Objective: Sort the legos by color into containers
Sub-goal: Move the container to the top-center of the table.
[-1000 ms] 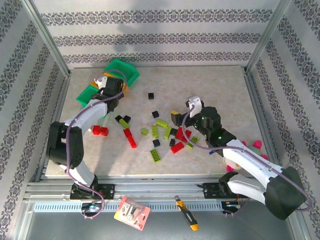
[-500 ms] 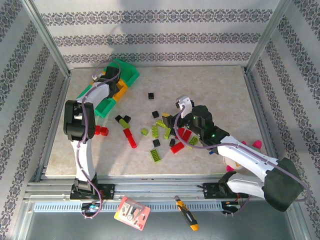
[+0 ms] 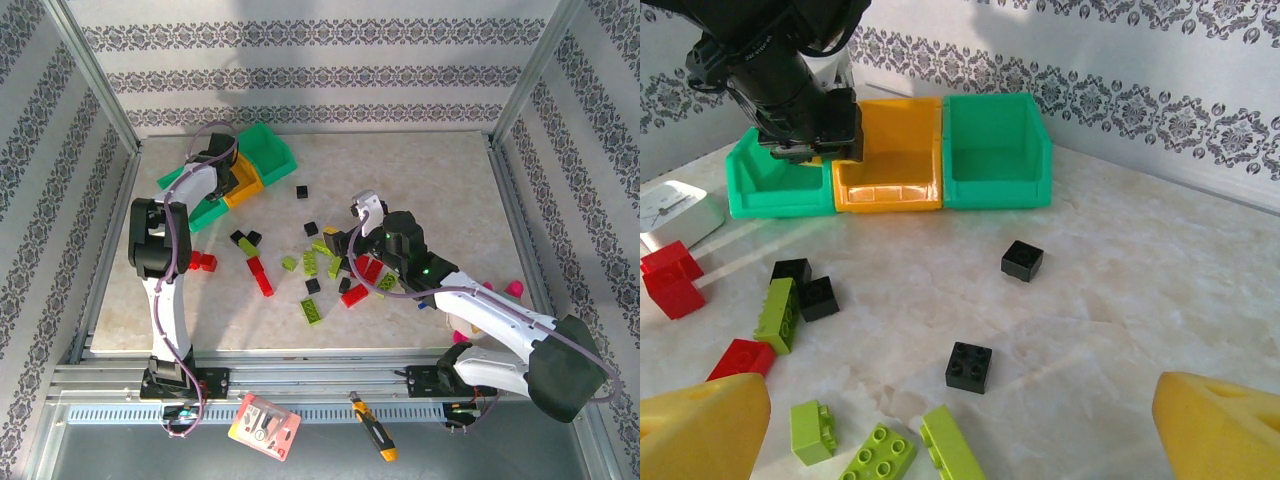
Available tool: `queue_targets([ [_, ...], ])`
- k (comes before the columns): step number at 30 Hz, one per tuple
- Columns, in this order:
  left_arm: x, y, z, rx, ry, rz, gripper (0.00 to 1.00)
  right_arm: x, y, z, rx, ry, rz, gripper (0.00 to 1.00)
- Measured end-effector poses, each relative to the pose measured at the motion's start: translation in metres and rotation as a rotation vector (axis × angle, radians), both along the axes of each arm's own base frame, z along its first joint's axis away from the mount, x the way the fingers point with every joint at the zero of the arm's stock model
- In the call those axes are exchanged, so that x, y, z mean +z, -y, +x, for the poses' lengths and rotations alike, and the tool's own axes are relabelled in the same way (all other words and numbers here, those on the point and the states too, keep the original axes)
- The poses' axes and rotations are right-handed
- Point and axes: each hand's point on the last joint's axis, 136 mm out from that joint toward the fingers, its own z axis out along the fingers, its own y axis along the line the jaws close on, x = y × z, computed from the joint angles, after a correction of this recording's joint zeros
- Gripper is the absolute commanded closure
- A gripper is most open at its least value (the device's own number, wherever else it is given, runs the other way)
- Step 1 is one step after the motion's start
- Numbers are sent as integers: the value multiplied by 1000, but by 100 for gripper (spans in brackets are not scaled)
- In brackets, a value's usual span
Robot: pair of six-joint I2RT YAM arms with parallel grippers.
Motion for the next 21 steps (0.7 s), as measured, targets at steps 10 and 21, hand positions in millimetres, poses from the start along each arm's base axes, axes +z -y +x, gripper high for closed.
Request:
queue_targets([
  [10, 1, 29, 6, -220, -12, -2, 91, -1, 0, 1, -4, -5, 3, 2],
  [21, 4, 79, 6, -440, -22, -9, 92, -11, -2, 3, -7, -33, -4, 2],
])
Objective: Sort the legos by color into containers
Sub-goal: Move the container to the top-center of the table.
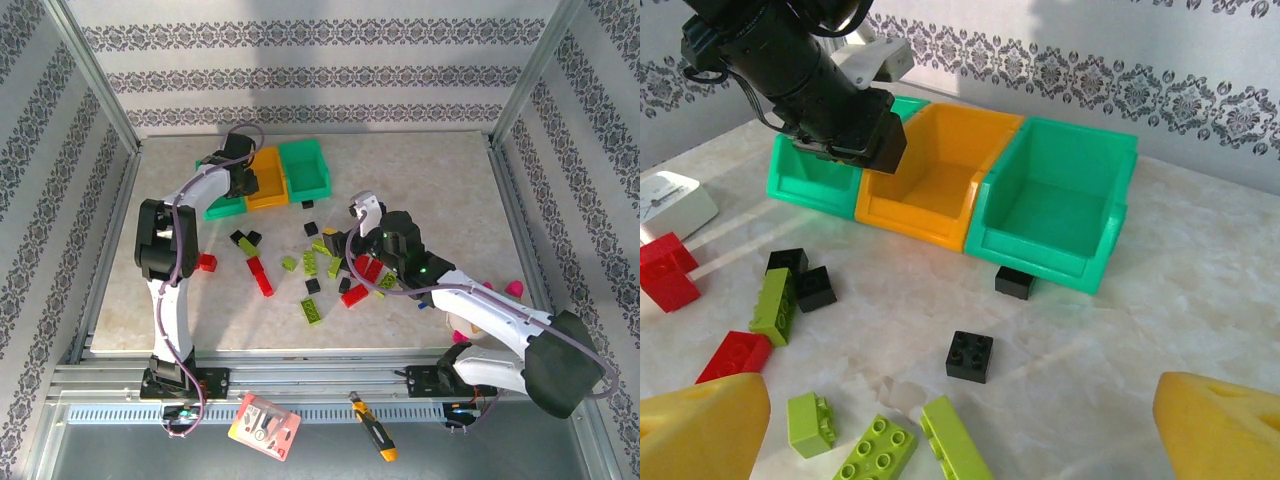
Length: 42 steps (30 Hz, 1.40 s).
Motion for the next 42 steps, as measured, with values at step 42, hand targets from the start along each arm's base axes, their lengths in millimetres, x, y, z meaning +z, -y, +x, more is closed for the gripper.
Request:
queue_targets([
  [42, -3, 73, -16, -217, -88, -29, 70, -16, 22, 12, -153, -110, 50, 2],
])
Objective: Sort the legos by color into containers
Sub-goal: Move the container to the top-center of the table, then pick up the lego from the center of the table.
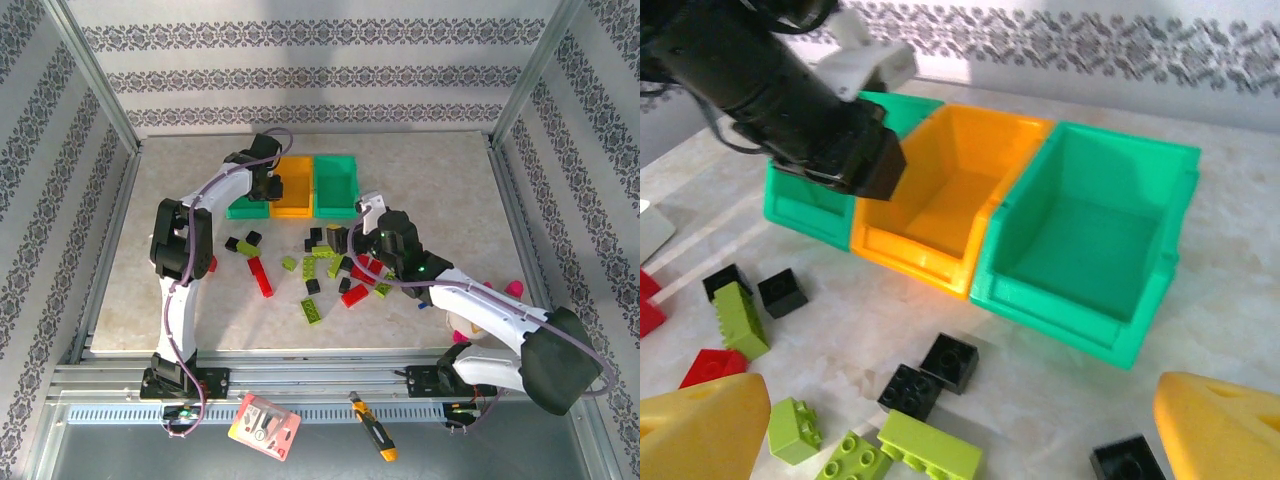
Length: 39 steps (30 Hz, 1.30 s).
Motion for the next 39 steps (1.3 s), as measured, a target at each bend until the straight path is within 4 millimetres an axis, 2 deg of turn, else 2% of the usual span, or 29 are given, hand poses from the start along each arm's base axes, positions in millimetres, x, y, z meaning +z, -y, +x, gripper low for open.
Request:
queue_targets([
  [5, -2, 6, -8, -18, -36, -30, 39, -15, 32, 9, -103, -106, -36, 2],
  [8, 4, 9, -11, -23, -35, -51, 19, -23, 47, 19, -137, -186, -62, 2],
  [10, 13, 10, -20, -26, -28, -64, 8, -32, 54, 26, -143, -251, -92, 2],
  [13, 41, 9, -38, -39, 27, -85, 0, -54, 58, 33, -132, -359, -157, 2],
  [18, 95, 22, -76, -173, 249, -100, 1, -92, 53, 36, -79, -515, -280, 5],
  [20, 105, 35, -99, -277, 339, -89, 1, -105, 52, 38, -63, -558, -321, 8],
  [25, 103, 70, -157, -547, 503, -66, 1, -132, 48, 48, -32, -639, -396, 15],
  [28, 97, 80, -182, -661, 567, -81, 1, -145, 45, 56, -19, -670, -427, 21],
  [32, 101, 95, -197, -763, 625, -112, 1, -163, 42, 65, -6, -708, -461, 31],
  [39, 112, 118, -204, -860, 693, -154, 1, -178, 42, 70, -11, -762, -497, 60],
])
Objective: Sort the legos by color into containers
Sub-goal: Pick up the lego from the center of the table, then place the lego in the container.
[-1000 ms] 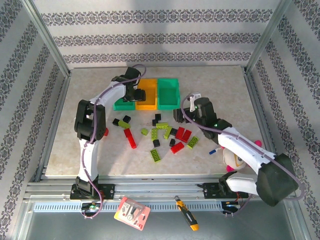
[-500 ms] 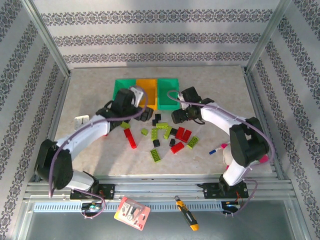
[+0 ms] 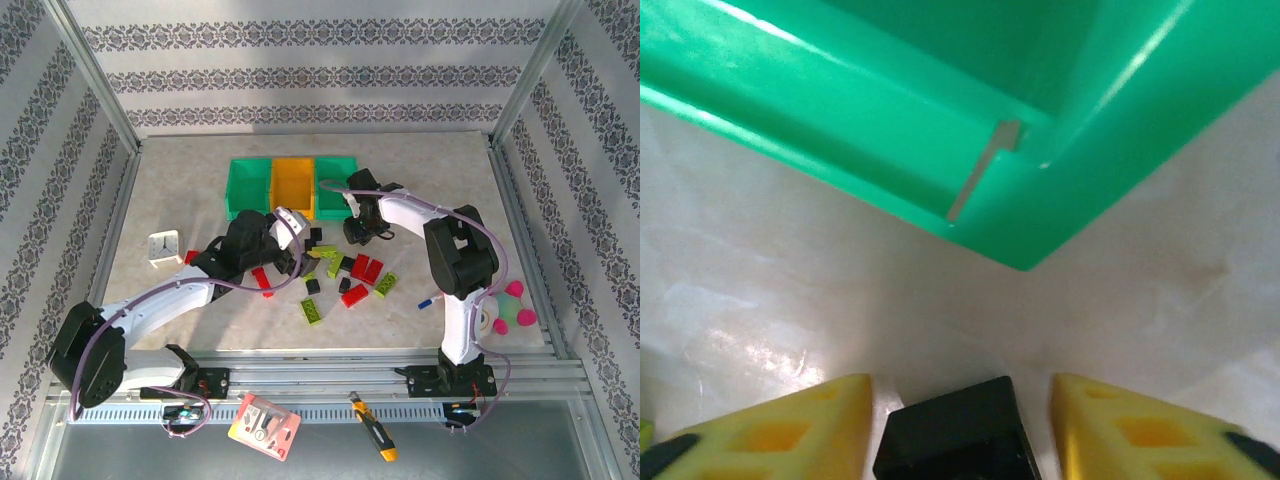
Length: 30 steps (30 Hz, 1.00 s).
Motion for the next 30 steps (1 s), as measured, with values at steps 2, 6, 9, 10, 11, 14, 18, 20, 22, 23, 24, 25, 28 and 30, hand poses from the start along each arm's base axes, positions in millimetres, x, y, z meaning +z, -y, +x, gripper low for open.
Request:
queue_targets([
  [2, -2, 2, 1, -8, 3, 1, 1, 1, 1, 0, -5, -4, -4, 69],
  [6, -3, 5, 2, -21, 7, 1, 1, 1, 2, 1, -11, 1, -12, 77],
  [9, -2, 5, 2, -21, 17, -6, 1, 3, 2, 1, -14, 3, -10, 77],
  [10, -3, 5, 2, -21, 18, -6, 1, 5, 2, 0, -14, 6, -8, 77],
  [11, -4, 5, 2, -21, 16, -5, 1, 9, 2, 0, -19, 13, -3, 77],
  [14, -9, 3, 1, -17, 11, 0, 1, 30, -2, 2, -33, 51, 37, 77],
  [18, -11, 1, 2, -6, 15, 1, 1, 70, -13, 13, -46, 140, 128, 77],
  [20, -12, 0, 3, 4, 13, 0, 1, 90, -22, 26, -55, 200, 182, 78],
  [22, -13, 0, 3, 12, 9, -8, 1, 106, -30, 43, -67, 259, 222, 78],
  [23, -13, -1, 3, 18, 7, -11, 1, 114, -34, 52, -74, 288, 241, 79],
  [24, -14, -1, 3, 22, 3, -13, 1, 120, -38, 61, -78, 315, 256, 79],
  [25, -16, -2, 3, 32, -1, -17, 1, 125, -43, 73, -87, 342, 273, 79],
  [28, -20, -5, 4, 61, -18, -24, 1, 127, -51, 104, -111, 395, 300, 79],
  [30, -21, -9, 7, 94, -29, -28, 1, 121, -56, 119, -126, 409, 306, 76],
])
